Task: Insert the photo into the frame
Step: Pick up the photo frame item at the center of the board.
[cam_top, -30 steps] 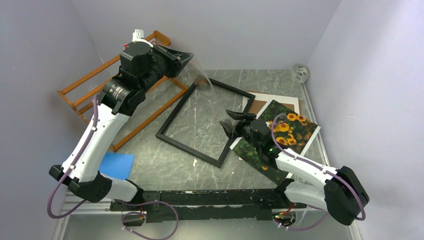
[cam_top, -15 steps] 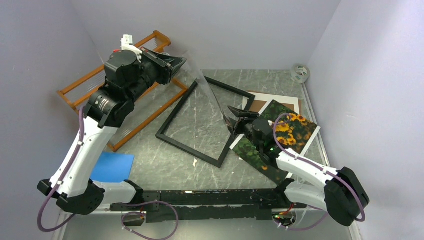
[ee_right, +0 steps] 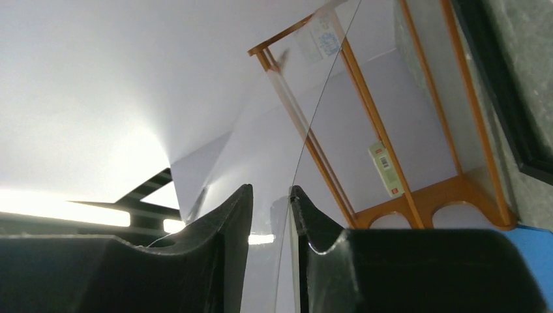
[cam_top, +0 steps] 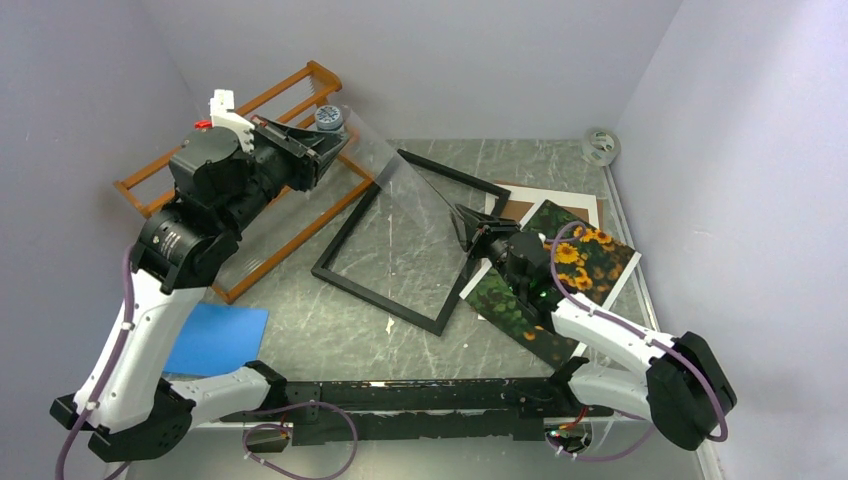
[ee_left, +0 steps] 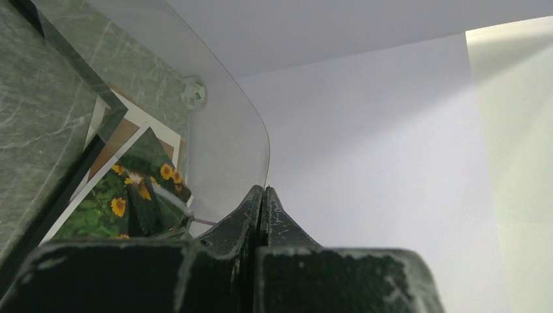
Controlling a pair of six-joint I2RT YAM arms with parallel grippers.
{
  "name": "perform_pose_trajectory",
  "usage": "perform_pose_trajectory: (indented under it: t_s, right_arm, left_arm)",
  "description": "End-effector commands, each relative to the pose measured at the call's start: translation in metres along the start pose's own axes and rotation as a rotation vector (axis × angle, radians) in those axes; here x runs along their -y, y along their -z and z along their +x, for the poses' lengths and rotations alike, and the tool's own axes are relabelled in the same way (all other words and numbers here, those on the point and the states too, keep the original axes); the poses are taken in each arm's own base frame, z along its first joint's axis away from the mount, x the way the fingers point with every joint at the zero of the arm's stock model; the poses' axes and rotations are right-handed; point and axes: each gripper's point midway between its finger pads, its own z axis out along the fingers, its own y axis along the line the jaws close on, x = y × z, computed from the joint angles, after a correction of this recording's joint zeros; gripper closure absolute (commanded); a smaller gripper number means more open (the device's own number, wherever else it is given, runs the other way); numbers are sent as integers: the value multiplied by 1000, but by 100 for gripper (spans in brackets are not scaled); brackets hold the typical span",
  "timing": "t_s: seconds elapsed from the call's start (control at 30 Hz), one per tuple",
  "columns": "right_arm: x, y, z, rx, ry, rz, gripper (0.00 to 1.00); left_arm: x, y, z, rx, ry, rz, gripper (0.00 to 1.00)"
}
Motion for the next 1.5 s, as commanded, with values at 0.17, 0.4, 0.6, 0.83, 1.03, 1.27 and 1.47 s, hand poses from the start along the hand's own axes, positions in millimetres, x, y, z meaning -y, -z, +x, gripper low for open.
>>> perform_pose_trajectory:
  t_s: [0.17, 0.4, 0.6, 0.83, 1.03, 1.27, 1.47]
  right_arm:
    - [-70, 8, 31, -131, -238, -159, 88]
    - [-75, 14, 37, -151, -226, -160, 72]
    - [-75, 21, 33, -148, -228, -174, 89]
    - [-70, 34, 33, -150, -155, -159, 100]
    - [-45, 53, 30, -163, 25, -101, 100]
    - [56, 76, -15, -162, 613, 190, 100]
    - [118, 77, -50, -229, 892, 428, 100]
  left_arm:
    - [-5, 15, -6, 30, 11, -14, 97]
    - [-6, 24, -7, 31, 9, -15, 97]
    - [-17, 30, -6, 31, -9, -42, 98]
    - [-44, 40, -12, 68, -78, -114, 75]
    - [-85, 70, -27, 133, -205, -263, 15]
    - [-178, 117, -30, 128, -381, -541, 6]
    - [-251, 97, 3, -54, -525, -662, 6]
